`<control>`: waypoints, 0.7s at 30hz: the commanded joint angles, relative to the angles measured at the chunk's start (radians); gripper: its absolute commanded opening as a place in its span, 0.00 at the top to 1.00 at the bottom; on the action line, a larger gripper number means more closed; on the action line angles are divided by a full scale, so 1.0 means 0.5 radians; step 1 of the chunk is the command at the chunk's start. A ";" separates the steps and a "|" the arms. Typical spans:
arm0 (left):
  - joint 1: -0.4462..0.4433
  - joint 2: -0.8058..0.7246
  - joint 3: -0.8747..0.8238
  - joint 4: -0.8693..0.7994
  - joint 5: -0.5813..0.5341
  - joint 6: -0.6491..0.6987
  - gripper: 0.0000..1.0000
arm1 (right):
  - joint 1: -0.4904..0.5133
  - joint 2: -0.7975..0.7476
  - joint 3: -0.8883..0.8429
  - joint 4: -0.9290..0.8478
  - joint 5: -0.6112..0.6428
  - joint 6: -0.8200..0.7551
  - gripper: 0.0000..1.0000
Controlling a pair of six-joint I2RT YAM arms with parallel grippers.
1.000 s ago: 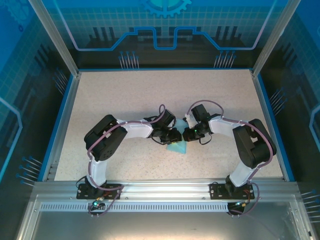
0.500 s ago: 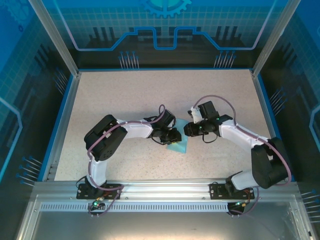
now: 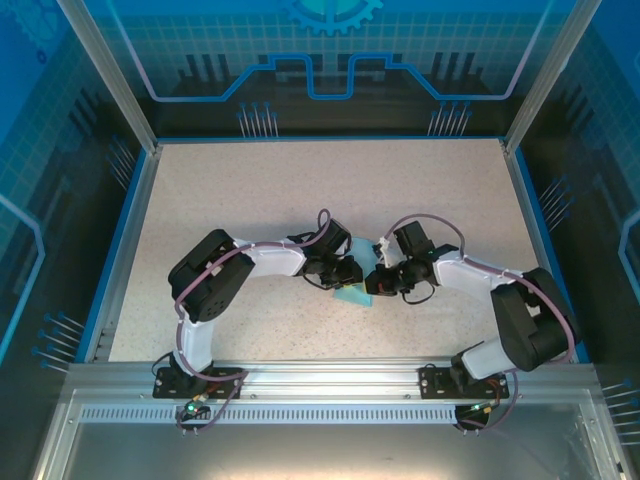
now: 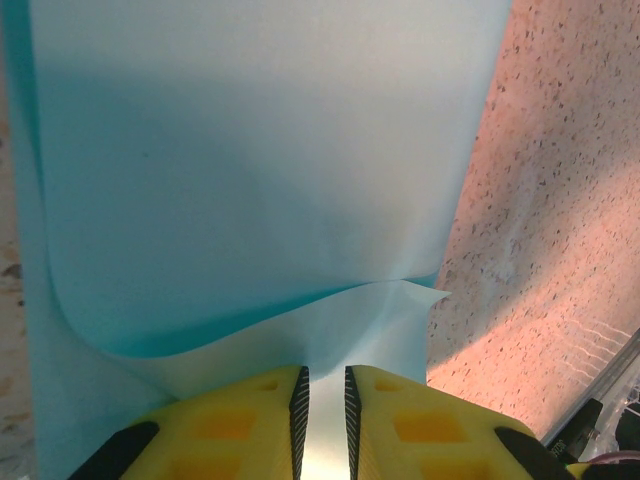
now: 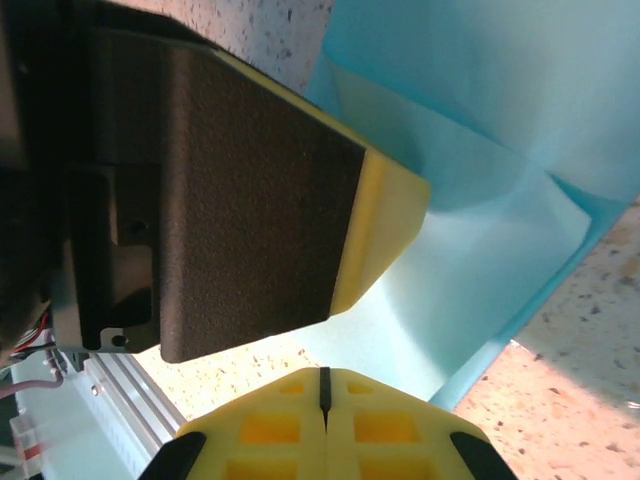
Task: Fold a paper plane with a square sheet of paper (pick it up from the middle)
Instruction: Fold the triangle a second time at the center of the table.
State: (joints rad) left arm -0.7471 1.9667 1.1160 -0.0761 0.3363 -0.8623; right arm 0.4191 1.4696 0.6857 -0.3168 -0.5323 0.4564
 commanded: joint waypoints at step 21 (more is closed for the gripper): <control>0.009 0.082 0.001 -0.143 -0.062 0.046 0.77 | 0.070 0.276 0.049 -0.050 0.180 0.006 0.98</control>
State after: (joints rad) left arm -0.7471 1.9675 1.1164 -0.0769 0.3363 -0.8589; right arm 0.4446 1.5967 0.6956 -0.2985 -0.4728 0.4770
